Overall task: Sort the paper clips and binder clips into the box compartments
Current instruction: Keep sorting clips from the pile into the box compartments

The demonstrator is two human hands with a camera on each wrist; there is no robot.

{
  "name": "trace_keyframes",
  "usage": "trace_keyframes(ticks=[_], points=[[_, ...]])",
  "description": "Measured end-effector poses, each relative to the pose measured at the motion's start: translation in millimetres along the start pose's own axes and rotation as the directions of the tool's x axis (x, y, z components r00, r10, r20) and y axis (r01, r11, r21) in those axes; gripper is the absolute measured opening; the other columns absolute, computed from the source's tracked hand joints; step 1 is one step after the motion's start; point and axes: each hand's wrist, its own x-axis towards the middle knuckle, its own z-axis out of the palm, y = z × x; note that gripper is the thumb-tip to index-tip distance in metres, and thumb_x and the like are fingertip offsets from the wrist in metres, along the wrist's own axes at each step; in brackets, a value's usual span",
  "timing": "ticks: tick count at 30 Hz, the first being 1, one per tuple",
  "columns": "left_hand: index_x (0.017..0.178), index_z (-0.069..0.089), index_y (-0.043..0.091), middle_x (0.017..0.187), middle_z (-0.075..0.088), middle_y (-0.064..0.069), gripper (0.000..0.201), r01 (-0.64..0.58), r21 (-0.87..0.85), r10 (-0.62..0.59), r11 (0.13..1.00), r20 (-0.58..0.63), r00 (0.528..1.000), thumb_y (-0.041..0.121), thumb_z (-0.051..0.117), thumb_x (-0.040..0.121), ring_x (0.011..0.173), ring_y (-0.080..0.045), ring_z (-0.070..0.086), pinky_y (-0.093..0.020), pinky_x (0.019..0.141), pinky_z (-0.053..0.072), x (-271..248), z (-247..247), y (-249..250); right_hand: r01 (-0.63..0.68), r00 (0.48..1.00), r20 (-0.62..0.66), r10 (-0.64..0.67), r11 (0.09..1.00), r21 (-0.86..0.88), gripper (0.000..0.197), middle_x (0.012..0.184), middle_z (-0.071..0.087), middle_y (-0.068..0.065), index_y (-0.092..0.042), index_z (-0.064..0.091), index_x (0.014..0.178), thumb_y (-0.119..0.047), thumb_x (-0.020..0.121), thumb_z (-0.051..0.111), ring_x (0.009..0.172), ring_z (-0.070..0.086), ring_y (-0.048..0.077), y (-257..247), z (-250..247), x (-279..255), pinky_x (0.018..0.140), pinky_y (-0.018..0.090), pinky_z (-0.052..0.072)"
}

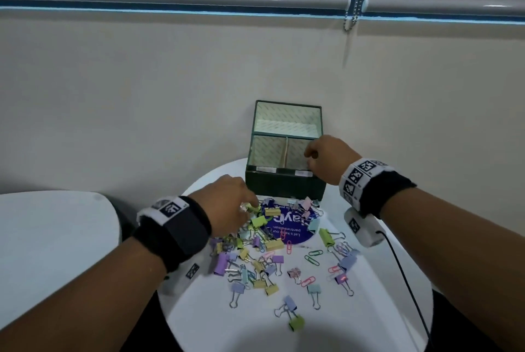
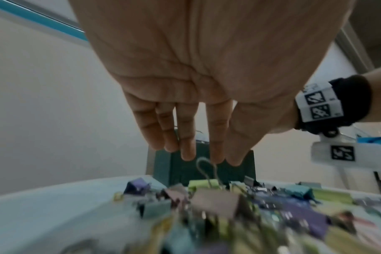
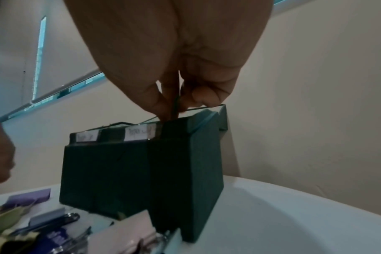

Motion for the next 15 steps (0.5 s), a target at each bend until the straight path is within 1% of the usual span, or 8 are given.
trace_keyframes(ticks=[2,3,5,7,9,10,13,15], points=[[0.132,0.054,0.048,0.133,0.048,0.005,0.039,-0.054,0.042,0.055,0.998,-0.015,0.998,0.032,0.054,0.096,0.127,-0.018,0.038,-0.037,0.105,0.038,0.7,12.2,-1.8,0.022,1.0,-0.016,-0.022,1.0,-0.016,0.031,0.128,0.059,0.004,-0.019,0.068,0.126,-0.017,0.095,0.061,0.112,0.061,0.025,-4.2,0.7,-2.2,0.091,0.031,0.048],[0.135,0.049,0.052,0.138,0.045,0.005,0.045,-0.08,0.064,0.081,0.995,-0.005,0.997,0.028,0.053,0.097,0.13,-0.019,0.033,-0.036,0.106,0.034,1.3,16.2,-0.8,0.057,0.997,-0.053,-0.058,0.998,-0.029,0.029,0.125,0.057,0.004,-0.021,0.069,0.124,-0.018,0.095,0.061,0.111,0.061,0.025,-5.0,0.6,-6.3,0.09,0.031,0.048],[0.14,0.038,0.056,0.148,0.034,0.004,0.058,-0.113,0.112,0.107,0.987,0.064,0.992,0.021,0.051,0.096,0.137,-0.022,0.023,-0.039,0.108,0.027,2.4,19.4,4.1,0.152,0.984,-0.083,-0.157,0.987,-0.058,0.019,0.109,0.059,0.002,-0.022,0.072,0.108,-0.018,0.095,0.06,0.098,0.062,0.023,-3.0,2.1,-19.0,0.08,0.029,0.048],[0.141,0.036,0.058,0.154,0.027,0.003,0.057,-0.149,0.187,0.128,0.971,0.119,0.985,0.023,0.049,0.098,0.141,-0.025,0.017,-0.042,0.111,0.023,1.6,19.4,12.2,0.215,0.975,0.075,-0.208,0.971,-0.109,0.016,0.1,0.064,-0.002,-0.025,0.072,0.098,-0.018,0.093,0.059,0.089,0.063,0.019,1.6,7.0,-35.1,0.076,0.028,0.05],[0.136,0.042,0.06,0.155,0.026,0.005,0.051,-0.184,0.196,0.161,0.963,0.127,0.979,0.026,0.049,0.098,0.141,-0.025,0.016,-0.043,0.113,0.022,1.0,20.2,17.2,0.234,0.941,0.29,-0.176,0.955,-0.181,0.02,0.102,0.069,-0.006,-0.029,0.076,0.098,-0.02,0.093,0.059,0.088,0.063,0.014,5.2,13.9,-48.6,0.079,0.026,0.052],[0.133,0.047,0.059,0.154,0.028,0.006,0.048,-0.186,0.17,0.167,0.968,0.122,0.978,0.027,0.049,0.098,0.14,-0.023,0.017,-0.043,0.113,0.021,0.5,20.7,17.8,0.239,0.922,0.356,-0.154,0.949,-0.206,0.022,0.105,0.07,-0.008,-0.03,0.077,0.102,-0.021,0.094,0.059,0.091,0.063,0.013,6.7,17.9,-52.8,0.082,0.025,0.052],[0.123,0.061,0.051,0.146,0.034,0.01,0.036,-0.175,0.098,0.17,0.98,0.066,0.983,0.031,0.054,0.094,0.138,-0.019,0.02,-0.04,0.112,0.023,0.0,21.0,16.4,0.218,0.909,0.398,-0.121,0.953,-0.209,0.027,0.113,0.069,-0.011,-0.031,0.076,0.114,-0.02,0.097,0.059,0.103,0.063,0.013,10.2,26.4,-55.9,0.091,0.025,0.051],[0.121,0.064,0.046,0.142,0.036,0.01,0.032,-0.193,0.089,0.191,0.977,0.027,0.981,0.035,0.056,0.093,0.136,-0.018,0.021,-0.038,0.111,0.024,0.7,21.0,18.1,0.188,0.92,0.381,-0.095,0.959,-0.214,0.024,0.111,0.07,-0.011,-0.032,0.077,0.11,-0.021,0.095,0.061,0.101,0.064,0.013,13.4,30.3,-53.0,0.093,0.027,0.053]])
